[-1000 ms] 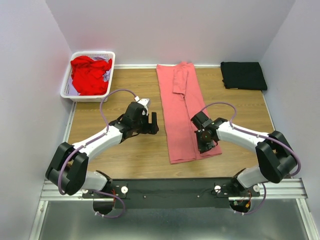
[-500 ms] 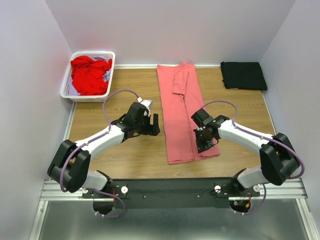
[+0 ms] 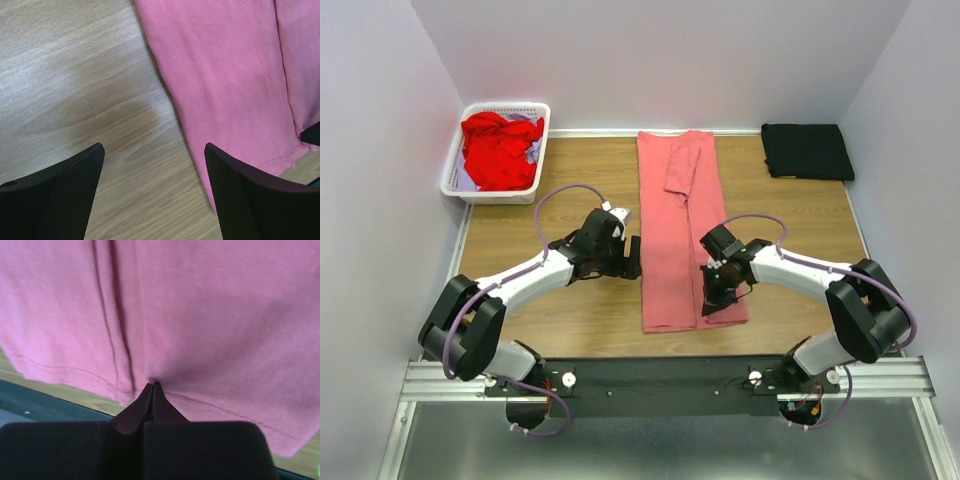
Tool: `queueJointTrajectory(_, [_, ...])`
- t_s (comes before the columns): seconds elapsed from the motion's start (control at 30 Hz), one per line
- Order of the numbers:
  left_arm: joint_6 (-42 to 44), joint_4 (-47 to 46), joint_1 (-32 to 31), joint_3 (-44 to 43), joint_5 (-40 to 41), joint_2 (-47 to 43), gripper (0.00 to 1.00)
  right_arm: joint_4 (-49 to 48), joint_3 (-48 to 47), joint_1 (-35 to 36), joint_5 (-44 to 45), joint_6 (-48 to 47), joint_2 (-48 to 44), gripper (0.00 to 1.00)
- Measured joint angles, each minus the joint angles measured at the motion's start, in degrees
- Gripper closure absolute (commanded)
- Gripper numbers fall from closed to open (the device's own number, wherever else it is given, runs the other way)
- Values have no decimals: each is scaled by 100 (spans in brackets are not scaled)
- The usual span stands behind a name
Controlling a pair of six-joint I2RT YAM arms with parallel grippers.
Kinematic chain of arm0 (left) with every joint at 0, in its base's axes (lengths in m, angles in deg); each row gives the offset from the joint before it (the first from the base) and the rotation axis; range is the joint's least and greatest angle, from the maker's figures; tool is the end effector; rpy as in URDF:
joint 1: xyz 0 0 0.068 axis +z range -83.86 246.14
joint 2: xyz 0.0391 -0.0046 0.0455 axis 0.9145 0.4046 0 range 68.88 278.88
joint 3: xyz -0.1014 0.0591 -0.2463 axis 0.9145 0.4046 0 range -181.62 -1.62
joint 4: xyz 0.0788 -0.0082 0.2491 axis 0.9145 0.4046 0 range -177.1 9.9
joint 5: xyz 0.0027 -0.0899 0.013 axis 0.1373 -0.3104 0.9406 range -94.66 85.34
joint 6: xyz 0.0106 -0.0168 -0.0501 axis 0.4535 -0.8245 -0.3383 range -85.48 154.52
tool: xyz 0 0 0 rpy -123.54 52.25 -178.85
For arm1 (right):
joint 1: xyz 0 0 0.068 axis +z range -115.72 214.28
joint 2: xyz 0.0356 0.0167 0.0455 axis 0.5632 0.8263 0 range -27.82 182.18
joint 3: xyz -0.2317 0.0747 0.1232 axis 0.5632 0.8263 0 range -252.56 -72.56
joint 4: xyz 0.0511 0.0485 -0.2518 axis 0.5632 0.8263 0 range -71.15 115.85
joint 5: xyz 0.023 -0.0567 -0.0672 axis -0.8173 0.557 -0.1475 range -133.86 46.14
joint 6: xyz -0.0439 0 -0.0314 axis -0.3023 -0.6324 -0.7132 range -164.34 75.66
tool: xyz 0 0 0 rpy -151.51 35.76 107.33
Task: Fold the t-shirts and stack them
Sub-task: Fold the tshirt
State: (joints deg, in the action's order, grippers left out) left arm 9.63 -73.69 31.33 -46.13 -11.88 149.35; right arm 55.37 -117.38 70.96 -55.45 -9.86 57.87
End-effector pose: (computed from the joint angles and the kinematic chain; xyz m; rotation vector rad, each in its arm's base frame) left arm 0.2281 -0.1641 0.1957 0.2767 2.5063 -0.6025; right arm 0.1950 0.1542 0.1556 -0.0929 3.0464 0.4477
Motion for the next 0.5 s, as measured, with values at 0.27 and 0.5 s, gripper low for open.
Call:
queueJointTrajectory(0.27, [-9, 258, -20, 42, -4, -2, 18, -407, -107, 190, -404, 291, 382, 98])
queueJointTrajectory(0.5, [-94, 339, -61, 72, -50, -31, 48, -549, -197, 389, -573, 407, 476, 99])
